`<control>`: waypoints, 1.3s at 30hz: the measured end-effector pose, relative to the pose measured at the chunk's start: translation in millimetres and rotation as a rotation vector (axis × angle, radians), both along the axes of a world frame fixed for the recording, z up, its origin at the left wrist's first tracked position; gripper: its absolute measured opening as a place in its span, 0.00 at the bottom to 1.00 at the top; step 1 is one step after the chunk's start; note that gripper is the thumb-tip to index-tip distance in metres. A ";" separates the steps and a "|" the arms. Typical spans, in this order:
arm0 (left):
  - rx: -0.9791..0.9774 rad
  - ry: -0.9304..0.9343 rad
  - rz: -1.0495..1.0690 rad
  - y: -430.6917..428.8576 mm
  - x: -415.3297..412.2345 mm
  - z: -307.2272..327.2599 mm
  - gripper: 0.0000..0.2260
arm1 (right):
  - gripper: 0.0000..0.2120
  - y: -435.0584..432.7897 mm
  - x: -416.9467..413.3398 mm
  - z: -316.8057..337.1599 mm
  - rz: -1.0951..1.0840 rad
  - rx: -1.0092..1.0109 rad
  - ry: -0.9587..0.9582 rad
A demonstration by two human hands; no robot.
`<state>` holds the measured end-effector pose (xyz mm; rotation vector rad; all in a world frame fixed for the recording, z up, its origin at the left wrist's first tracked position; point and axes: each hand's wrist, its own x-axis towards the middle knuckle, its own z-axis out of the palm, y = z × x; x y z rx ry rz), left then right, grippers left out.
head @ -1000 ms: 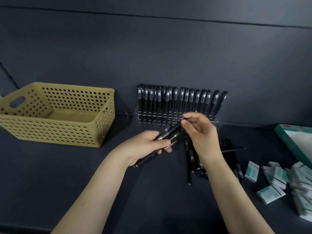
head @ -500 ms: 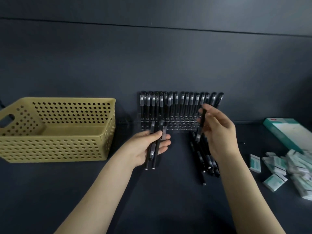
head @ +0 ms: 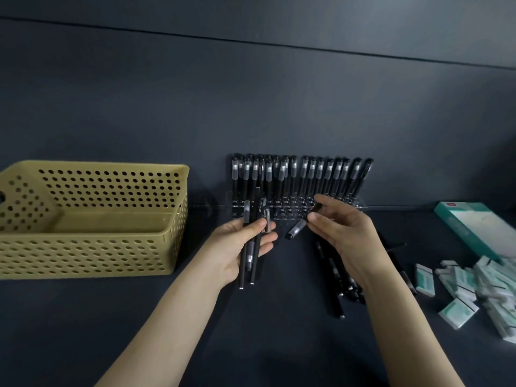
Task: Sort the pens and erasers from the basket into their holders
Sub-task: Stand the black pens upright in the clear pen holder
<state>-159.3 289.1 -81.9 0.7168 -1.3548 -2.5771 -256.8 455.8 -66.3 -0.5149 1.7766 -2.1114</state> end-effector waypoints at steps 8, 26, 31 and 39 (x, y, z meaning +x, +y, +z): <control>-0.029 0.022 0.020 -3.7 -0.2 1.0 0.06 | 0.14 -15.2 -13.1 4.5 -0.091 -0.191 -0.135; 0.036 0.098 0.100 -1.9 -2.0 3.8 0.07 | 0.06 -14.5 -11.0 -21.4 -0.054 0.140 0.055; 0.042 0.118 0.081 1.9 0.7 4.7 0.07 | 0.06 -16.1 -4.7 -24.7 0.105 0.342 0.309; -0.038 0.097 0.084 1.9 2.5 2.8 0.06 | 0.21 -17.8 -15.7 -10.2 0.029 0.158 0.443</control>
